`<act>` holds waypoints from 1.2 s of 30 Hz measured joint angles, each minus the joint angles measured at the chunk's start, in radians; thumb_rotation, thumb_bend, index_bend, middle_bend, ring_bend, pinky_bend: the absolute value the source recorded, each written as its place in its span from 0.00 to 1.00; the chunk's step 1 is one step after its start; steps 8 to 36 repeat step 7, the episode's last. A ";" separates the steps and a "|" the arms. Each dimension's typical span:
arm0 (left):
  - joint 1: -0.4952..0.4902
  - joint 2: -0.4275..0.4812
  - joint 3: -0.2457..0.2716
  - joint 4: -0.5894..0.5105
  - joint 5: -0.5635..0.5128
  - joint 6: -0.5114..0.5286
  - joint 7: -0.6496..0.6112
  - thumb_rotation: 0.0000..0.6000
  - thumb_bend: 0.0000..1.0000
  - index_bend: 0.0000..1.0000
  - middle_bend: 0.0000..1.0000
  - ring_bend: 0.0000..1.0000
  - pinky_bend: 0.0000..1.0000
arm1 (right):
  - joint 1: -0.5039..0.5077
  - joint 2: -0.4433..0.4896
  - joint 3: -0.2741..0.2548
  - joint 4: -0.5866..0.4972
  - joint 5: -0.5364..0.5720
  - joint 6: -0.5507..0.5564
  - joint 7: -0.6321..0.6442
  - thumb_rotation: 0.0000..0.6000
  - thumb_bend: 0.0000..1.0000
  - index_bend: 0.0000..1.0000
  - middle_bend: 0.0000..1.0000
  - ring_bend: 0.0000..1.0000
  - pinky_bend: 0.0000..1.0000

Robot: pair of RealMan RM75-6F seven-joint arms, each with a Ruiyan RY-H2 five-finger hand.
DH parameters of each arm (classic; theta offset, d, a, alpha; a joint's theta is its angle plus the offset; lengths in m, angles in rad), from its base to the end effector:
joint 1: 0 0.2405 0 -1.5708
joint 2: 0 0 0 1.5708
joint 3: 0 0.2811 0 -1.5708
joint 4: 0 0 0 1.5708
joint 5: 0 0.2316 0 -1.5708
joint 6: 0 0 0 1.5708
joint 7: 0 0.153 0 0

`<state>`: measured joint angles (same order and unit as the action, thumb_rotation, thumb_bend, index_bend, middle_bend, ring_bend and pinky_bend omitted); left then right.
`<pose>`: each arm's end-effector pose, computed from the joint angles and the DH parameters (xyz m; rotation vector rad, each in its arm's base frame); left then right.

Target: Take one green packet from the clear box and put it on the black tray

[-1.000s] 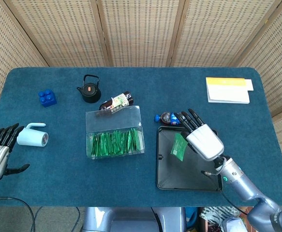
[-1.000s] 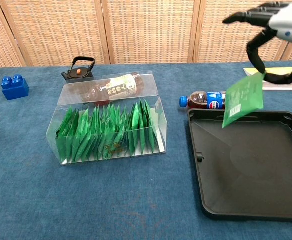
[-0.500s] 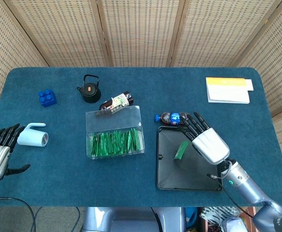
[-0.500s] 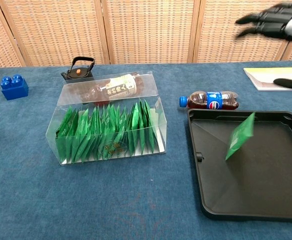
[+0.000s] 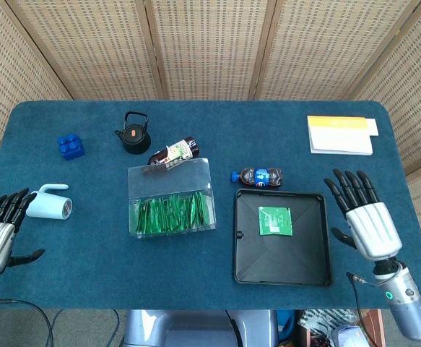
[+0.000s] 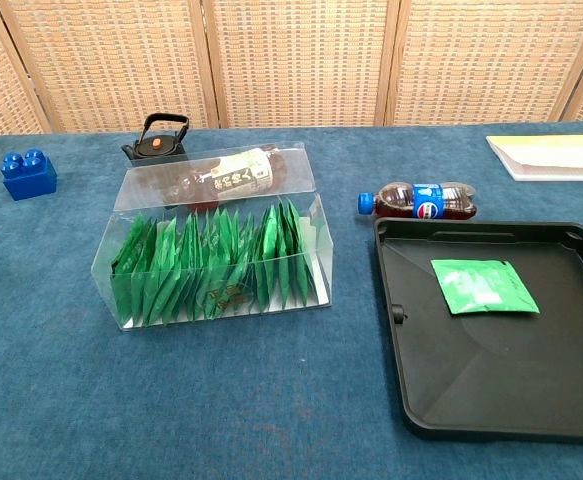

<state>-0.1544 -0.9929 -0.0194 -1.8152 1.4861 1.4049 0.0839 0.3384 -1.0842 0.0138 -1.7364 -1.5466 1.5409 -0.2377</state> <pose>-0.3022 0.2041 0.1580 -1.4928 -0.9391 -0.8793 -0.2552 -0.2553 0.1509 1.5755 -0.5751 1.0228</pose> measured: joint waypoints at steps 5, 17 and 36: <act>0.024 -0.017 0.015 0.017 0.029 0.036 0.004 1.00 0.08 0.00 0.00 0.00 0.00 | -0.115 -0.052 -0.029 0.018 0.018 0.094 0.046 1.00 0.00 0.00 0.00 0.00 0.00; 0.033 -0.022 0.019 0.024 0.037 0.051 -0.003 1.00 0.08 0.00 0.00 0.00 0.00 | -0.152 -0.072 -0.038 0.041 0.022 0.126 0.054 1.00 0.00 0.00 0.00 0.00 0.00; 0.033 -0.022 0.019 0.024 0.037 0.051 -0.003 1.00 0.08 0.00 0.00 0.00 0.00 | -0.152 -0.072 -0.038 0.041 0.022 0.126 0.054 1.00 0.00 0.00 0.00 0.00 0.00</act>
